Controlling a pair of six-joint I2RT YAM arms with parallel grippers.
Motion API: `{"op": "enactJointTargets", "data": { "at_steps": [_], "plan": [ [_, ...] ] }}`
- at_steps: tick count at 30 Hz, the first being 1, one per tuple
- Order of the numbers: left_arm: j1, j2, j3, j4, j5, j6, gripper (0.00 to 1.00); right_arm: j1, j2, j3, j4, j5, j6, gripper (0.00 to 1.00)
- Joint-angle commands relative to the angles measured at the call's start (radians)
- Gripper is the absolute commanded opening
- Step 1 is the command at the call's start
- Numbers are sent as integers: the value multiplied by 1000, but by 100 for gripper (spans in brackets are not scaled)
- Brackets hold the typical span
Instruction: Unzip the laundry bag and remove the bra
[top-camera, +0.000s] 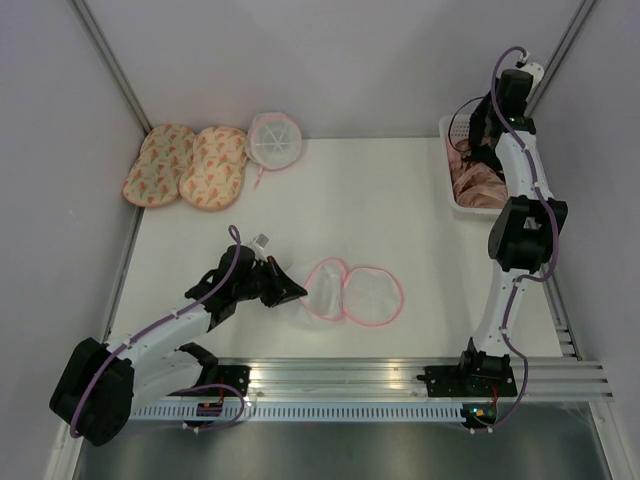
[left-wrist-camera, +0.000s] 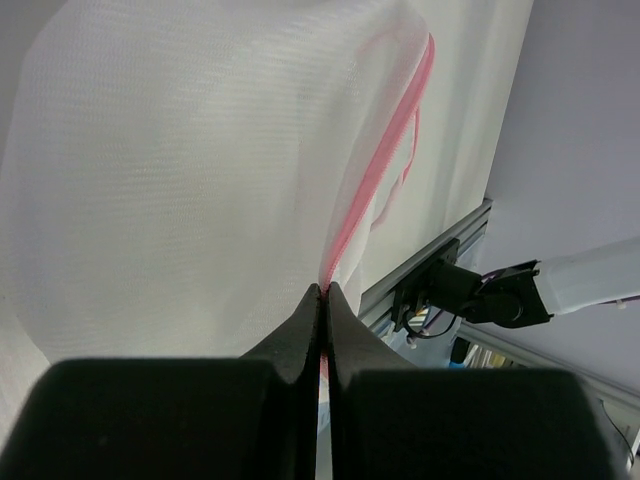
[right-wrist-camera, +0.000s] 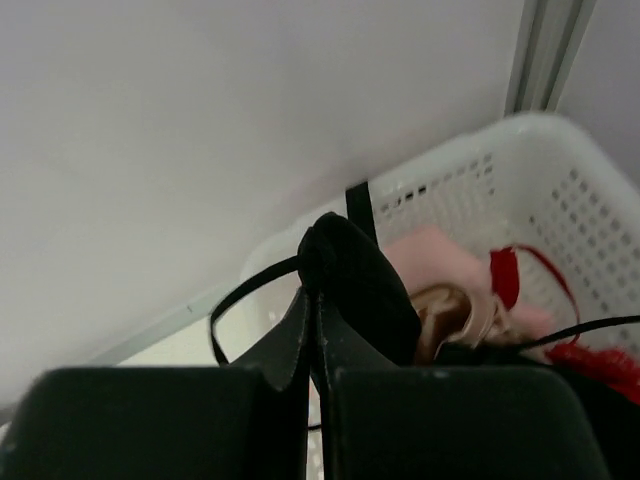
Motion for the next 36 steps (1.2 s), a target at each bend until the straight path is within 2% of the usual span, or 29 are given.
{"op": "enactJointTargets", "data": {
  "at_steps": [1, 5, 6, 9, 10, 11, 15, 20, 23, 27, 28, 33, 36],
  "plan": [
    [-1, -8, -15, 70, 26, -26, 2, 48, -76, -114, -93, 125, 79, 0],
    [-1, -29, -35, 88, 36, -29, 2, 74, -162, -276, -136, 238, 104, 1],
    [0, -38, -44, 90, 37, -28, 2, 80, -202, -315, -124, 290, 104, 13],
    [0, -64, -66, 94, 40, -29, 2, 85, -257, -405, -96, 387, 99, 17],
    [0, -71, -72, 96, 40, -32, 2, 85, -260, -401, -107, 407, 98, 23],
    [0, -84, -84, 98, 40, -37, 2, 83, -268, -395, -116, 430, 96, 43],
    [0, -107, -101, 101, 36, -47, 2, 80, -306, -344, -138, 447, 81, 98],
    [0, -118, -103, 98, 30, -51, 2, 105, -479, -435, -40, 369, 35, 98],
    [0, -117, -100, 98, 33, -47, 2, 169, -587, -493, -55, 341, -10, 98],
    [0, -130, -109, 107, 19, -49, 2, 350, -769, -693, -37, 367, -27, 98],
    [0, -135, -112, 111, 17, -51, 2, 393, -803, -793, -30, 399, -16, 98],
    [0, -163, -133, 142, -3, -57, 2, 647, -1001, -1146, -43, 458, 128, 98],
    [0, -166, -127, 134, -1, -47, 2, 781, -1078, -1282, -87, 465, 197, 98]
  ]
}}
